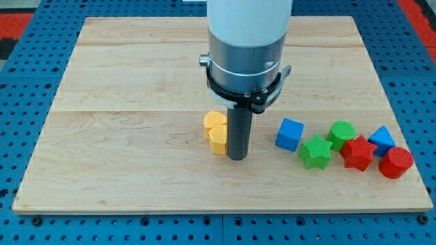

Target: Move the yellow blocks to the center of the board

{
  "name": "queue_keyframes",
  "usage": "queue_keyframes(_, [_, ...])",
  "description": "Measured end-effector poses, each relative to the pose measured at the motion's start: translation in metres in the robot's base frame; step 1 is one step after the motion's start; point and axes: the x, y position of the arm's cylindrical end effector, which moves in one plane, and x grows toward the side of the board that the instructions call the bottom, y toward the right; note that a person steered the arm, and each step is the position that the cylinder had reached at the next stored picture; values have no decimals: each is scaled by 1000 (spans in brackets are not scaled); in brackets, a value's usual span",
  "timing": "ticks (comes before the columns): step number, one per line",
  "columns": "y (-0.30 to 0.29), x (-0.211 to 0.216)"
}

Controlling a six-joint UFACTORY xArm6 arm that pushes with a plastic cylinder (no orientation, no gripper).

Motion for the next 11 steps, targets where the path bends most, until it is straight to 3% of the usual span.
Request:
queue_keyframes(3, [-22,-25])
queue_keyframes(4, [-11,-16])
queue_keyframes(6, [-59,5])
queue_keyframes(11, [-50,-52])
